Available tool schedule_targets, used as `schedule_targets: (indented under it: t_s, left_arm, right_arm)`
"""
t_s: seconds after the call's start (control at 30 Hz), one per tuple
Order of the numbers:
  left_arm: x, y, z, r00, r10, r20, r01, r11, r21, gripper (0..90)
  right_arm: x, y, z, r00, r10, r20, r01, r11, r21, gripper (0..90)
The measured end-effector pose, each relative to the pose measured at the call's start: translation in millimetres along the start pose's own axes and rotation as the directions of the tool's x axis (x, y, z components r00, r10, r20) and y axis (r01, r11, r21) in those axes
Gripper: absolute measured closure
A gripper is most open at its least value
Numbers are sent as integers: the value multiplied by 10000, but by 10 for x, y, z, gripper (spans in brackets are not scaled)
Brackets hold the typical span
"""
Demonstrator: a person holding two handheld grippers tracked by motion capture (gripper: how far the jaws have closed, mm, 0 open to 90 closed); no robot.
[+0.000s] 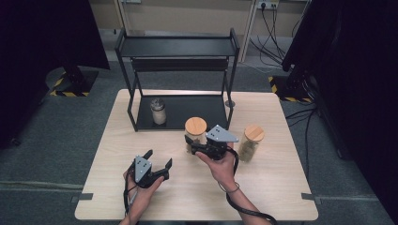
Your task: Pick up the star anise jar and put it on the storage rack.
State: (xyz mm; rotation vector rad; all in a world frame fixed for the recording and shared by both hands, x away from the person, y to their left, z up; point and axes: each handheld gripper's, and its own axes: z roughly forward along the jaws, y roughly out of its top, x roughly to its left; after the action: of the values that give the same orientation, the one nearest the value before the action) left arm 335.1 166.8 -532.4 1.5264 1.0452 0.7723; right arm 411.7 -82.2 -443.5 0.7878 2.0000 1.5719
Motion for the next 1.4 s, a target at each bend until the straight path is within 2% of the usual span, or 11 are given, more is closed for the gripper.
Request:
schedule_targets:
  t_s: [1.4]
  left_arm:
    - [-4,0,0,10000,74,59,-75,10000,9,139]
  right_arm:
    - [-174,97,436,9977,310,598,-329,9990,296,256]
